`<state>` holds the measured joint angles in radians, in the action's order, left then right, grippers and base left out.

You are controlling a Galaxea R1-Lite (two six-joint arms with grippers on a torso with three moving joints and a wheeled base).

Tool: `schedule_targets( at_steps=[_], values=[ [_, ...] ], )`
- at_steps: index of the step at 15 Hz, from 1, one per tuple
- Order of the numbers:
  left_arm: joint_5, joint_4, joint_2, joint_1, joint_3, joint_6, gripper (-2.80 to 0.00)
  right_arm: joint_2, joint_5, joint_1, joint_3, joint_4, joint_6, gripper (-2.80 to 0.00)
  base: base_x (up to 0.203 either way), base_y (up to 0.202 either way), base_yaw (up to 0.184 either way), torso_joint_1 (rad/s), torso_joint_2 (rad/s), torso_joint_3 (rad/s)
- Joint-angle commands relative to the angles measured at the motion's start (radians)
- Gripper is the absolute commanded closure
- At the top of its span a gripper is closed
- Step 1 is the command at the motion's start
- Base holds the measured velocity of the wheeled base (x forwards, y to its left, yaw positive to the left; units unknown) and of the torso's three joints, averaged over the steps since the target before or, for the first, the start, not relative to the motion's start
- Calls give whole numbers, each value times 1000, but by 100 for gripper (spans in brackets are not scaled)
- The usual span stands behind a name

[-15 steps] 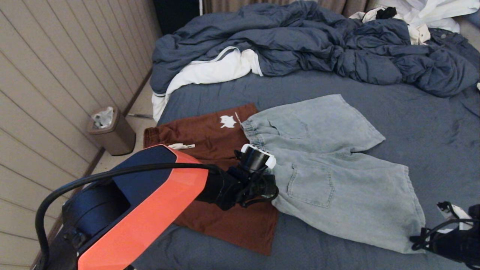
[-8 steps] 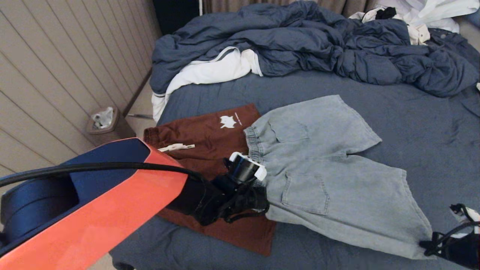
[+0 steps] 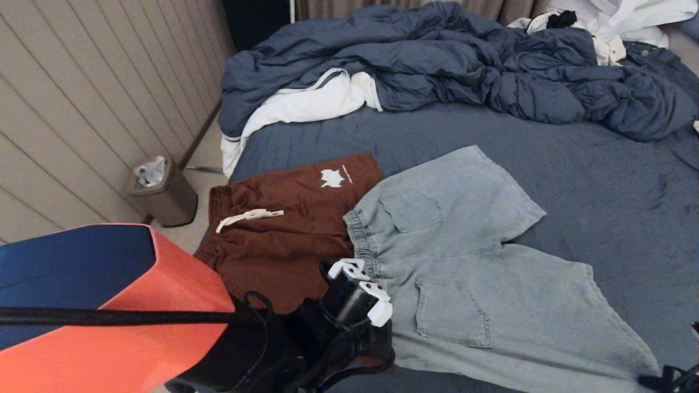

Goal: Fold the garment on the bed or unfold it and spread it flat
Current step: Fold the blue shorts

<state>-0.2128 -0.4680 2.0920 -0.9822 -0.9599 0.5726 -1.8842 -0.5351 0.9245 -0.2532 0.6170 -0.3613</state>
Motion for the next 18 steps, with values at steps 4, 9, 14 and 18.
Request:
schedule_targets(
  at_steps=[4,9,14,18],
  values=[
    [-15,-11,-134,-61,129,37,0,205,-53,48,82,-4,-7,0,0,0,0,0,0,0],
    [-38,-80,-134,-103,195,66,0,322,-131,91,92,-71,-7,0,0,0,0,0,0,0],
    [-57,-106,-193,-112,240,75,0,497,-164,71,-27,-213,62,0,0,0,0,0,0,0],
    [-52,-101,-207,-19,152,78,0,535,-161,-83,-366,-535,189,0,0,0,0,0,0,0]
  ],
)
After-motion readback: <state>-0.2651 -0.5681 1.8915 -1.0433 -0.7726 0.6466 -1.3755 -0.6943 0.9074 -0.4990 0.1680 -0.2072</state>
